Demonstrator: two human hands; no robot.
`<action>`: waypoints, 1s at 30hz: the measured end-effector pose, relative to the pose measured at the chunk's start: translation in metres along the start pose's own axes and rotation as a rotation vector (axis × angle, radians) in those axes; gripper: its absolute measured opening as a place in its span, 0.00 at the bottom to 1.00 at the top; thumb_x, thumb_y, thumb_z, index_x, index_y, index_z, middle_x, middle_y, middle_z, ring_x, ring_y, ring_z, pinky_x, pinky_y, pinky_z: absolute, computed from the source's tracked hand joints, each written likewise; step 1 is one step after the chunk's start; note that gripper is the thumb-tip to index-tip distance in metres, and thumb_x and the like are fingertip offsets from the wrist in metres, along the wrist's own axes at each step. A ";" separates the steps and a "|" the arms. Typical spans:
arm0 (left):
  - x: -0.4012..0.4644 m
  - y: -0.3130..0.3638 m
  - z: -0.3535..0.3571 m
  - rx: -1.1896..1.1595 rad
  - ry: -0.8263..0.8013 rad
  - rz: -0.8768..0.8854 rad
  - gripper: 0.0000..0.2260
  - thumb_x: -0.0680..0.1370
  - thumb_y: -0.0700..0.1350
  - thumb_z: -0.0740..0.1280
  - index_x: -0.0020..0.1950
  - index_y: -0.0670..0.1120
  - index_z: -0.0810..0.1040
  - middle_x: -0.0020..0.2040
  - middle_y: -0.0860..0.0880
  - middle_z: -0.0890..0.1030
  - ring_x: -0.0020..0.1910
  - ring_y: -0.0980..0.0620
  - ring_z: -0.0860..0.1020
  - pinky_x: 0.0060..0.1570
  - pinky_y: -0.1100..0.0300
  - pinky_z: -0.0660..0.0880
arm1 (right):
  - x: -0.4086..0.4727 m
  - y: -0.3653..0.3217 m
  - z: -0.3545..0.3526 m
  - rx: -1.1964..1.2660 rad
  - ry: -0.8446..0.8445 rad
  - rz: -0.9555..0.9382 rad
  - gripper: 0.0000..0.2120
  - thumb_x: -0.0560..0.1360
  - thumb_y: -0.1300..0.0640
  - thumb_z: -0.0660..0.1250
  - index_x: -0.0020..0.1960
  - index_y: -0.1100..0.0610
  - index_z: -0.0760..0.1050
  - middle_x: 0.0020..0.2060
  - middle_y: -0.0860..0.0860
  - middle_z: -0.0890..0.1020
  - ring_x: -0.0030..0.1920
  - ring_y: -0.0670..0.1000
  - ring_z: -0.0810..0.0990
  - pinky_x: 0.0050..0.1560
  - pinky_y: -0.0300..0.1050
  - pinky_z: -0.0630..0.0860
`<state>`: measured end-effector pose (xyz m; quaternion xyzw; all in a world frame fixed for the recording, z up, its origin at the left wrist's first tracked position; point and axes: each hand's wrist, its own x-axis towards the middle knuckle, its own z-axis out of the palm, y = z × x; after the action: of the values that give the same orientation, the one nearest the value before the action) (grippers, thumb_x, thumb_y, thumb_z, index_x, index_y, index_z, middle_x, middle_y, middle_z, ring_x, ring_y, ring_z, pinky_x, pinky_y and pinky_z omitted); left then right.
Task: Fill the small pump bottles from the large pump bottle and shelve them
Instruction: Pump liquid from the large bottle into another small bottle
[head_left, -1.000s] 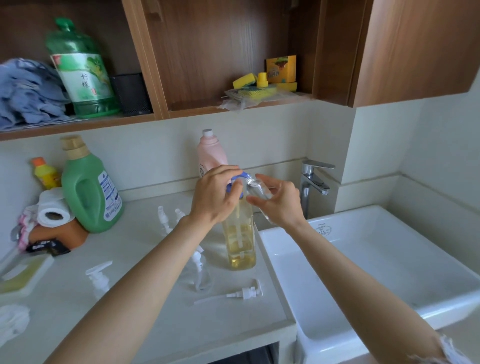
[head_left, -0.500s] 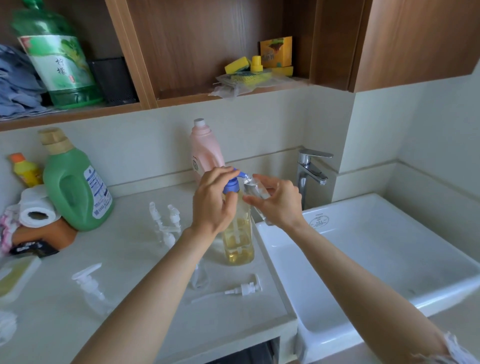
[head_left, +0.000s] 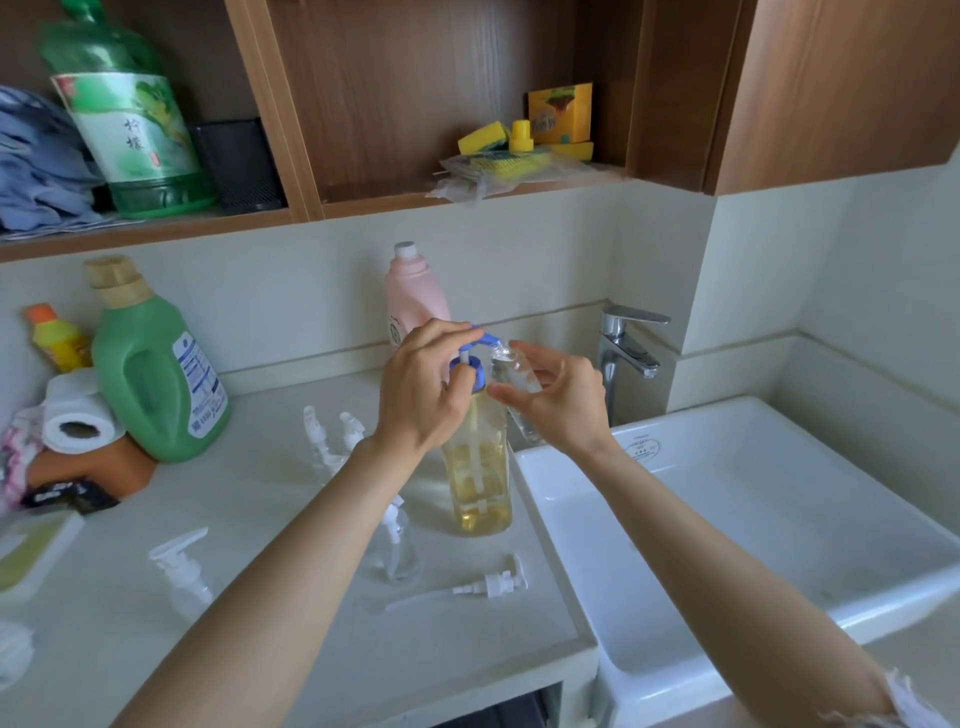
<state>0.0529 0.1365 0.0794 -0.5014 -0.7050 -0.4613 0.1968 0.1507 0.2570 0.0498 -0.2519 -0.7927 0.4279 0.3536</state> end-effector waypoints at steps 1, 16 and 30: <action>0.000 -0.001 0.001 -0.008 0.005 -0.005 0.24 0.68 0.47 0.53 0.54 0.41 0.83 0.54 0.47 0.82 0.54 0.48 0.79 0.54 0.54 0.75 | 0.001 0.001 0.001 0.003 -0.002 0.003 0.25 0.64 0.47 0.80 0.60 0.46 0.80 0.50 0.44 0.85 0.52 0.44 0.82 0.58 0.50 0.77; -0.016 -0.015 0.012 0.082 -0.023 0.034 0.23 0.69 0.46 0.56 0.58 0.42 0.81 0.57 0.47 0.80 0.58 0.47 0.77 0.56 0.53 0.75 | -0.004 0.008 0.005 0.023 -0.008 0.039 0.27 0.63 0.48 0.80 0.60 0.48 0.80 0.51 0.45 0.85 0.54 0.43 0.82 0.60 0.48 0.77; -0.087 0.002 0.009 0.093 -0.065 -0.022 0.16 0.70 0.41 0.64 0.57 0.41 0.79 0.57 0.46 0.76 0.56 0.53 0.75 0.61 0.65 0.69 | -0.033 0.062 -0.024 0.282 -0.139 0.157 0.37 0.55 0.47 0.82 0.61 0.58 0.79 0.48 0.50 0.86 0.49 0.48 0.84 0.56 0.51 0.80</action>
<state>0.0926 0.0980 0.0111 -0.4988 -0.7370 -0.4138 0.1918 0.1956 0.2775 -0.0060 -0.2308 -0.7252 0.5777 0.2952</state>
